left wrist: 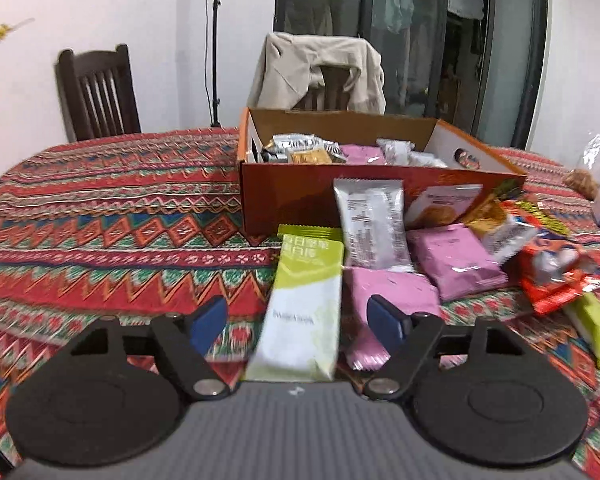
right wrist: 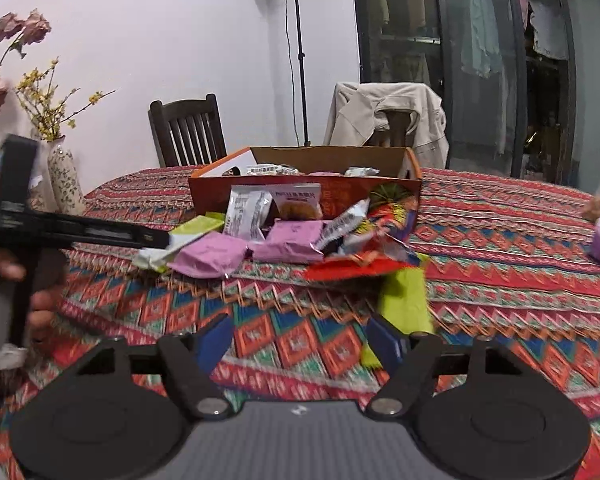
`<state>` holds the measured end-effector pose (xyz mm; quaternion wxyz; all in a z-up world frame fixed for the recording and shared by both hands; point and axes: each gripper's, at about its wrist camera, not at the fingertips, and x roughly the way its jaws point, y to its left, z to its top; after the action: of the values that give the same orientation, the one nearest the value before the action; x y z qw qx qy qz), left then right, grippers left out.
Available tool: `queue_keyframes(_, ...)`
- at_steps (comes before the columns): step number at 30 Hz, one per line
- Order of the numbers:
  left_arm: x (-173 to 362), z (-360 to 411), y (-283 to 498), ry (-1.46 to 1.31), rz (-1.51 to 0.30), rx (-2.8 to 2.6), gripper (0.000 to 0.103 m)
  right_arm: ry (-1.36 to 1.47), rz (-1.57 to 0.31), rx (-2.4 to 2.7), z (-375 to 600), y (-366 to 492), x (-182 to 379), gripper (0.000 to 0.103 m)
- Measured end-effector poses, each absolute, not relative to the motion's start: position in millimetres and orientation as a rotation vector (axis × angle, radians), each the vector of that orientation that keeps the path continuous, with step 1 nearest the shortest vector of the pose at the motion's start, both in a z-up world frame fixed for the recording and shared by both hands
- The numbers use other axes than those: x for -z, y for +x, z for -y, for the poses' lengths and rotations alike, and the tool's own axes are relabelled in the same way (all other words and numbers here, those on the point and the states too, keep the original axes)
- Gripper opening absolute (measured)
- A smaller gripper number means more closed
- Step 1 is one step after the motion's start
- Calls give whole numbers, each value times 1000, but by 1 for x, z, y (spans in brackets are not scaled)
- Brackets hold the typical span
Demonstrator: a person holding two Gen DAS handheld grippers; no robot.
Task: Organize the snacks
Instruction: 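Grasp a green-and-white bar packet with the left gripper while the right gripper grasps a pink packet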
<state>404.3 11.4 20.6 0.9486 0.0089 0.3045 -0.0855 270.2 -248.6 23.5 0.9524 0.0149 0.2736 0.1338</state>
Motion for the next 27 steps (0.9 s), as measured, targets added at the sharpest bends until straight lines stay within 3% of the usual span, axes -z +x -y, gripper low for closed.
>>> queue_keyframes(1,-17,-12,409,16,-617,186,75,31,-561,-282,244,277,-23,73)
queue_keyframes(2,-14,-13,413,12,-614,203,65,29,-565,-292,238,285,-23,73)
queue_keyframes(3,-12,-13,416,6,-617,216,46,26,-569,-303,233,290,-23,73)
queue_keyframes(4,-9,-15,417,-3,-622,236,39,23,-573,-317,227,296,-23,73)
queue_keyframes(10,-15,-38,409,-54,-583,163,38,53,-638,-443,184,344,-18,73)
queue_keyframes(12,-20,-49,409,-89,-571,128,20,74,-665,-475,168,362,-13,72)
queue_keyframes(16,-28,-62,408,-104,-541,87,20,88,-701,-418,139,397,-5,72)
queue_keyframes(18,-28,-58,406,-64,-539,75,25,94,-700,-383,128,412,-2,74)
queue_keyframes(20,-28,-52,404,-30,-532,81,42,84,-692,-354,123,420,1,75)
queue_keyframes(22,-29,-46,402,-6,-518,87,51,39,-677,-318,116,425,4,67)
queue_keyframes(25,-28,-42,402,-4,-522,121,65,-8,-657,-315,117,419,4,64)
queue_keyframes(27,-24,-43,404,-25,-552,151,82,-11,-669,-320,121,413,2,63)
